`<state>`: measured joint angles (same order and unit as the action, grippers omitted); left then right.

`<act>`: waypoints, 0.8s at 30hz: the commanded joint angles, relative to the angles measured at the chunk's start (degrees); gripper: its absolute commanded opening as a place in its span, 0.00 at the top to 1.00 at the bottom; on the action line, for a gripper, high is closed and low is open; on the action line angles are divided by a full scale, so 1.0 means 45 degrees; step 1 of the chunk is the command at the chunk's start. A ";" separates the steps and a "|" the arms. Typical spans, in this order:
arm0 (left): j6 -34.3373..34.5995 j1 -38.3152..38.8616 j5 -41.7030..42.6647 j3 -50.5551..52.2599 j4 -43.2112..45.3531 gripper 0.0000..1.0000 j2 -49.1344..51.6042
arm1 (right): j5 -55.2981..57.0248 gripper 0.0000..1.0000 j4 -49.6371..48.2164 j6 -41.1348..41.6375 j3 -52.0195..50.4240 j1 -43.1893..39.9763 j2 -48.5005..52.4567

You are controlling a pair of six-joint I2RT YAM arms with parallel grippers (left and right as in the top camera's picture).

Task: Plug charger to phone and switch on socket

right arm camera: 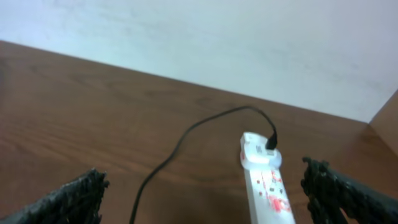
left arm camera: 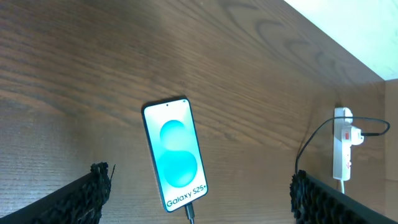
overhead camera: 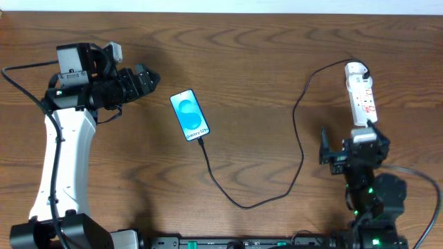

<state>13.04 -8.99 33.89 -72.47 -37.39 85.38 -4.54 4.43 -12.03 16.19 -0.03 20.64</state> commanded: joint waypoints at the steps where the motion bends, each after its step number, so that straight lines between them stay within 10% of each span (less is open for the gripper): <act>1: -0.0175 -0.0068 -0.0117 -0.0087 -0.0019 0.06 -0.0019 | -0.0151 0.01 -0.0500 0.0442 -0.1175 -0.0092 -0.1078; 24: -0.0175 -0.0068 -0.0117 -0.0087 -0.0024 0.06 -0.0019 | -0.0515 0.01 -0.0267 0.0593 -0.3531 -0.0087 -0.4216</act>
<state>13.04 -8.99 33.89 -72.47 -37.41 85.41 -6.07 1.63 -10.59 1.78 -0.03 3.77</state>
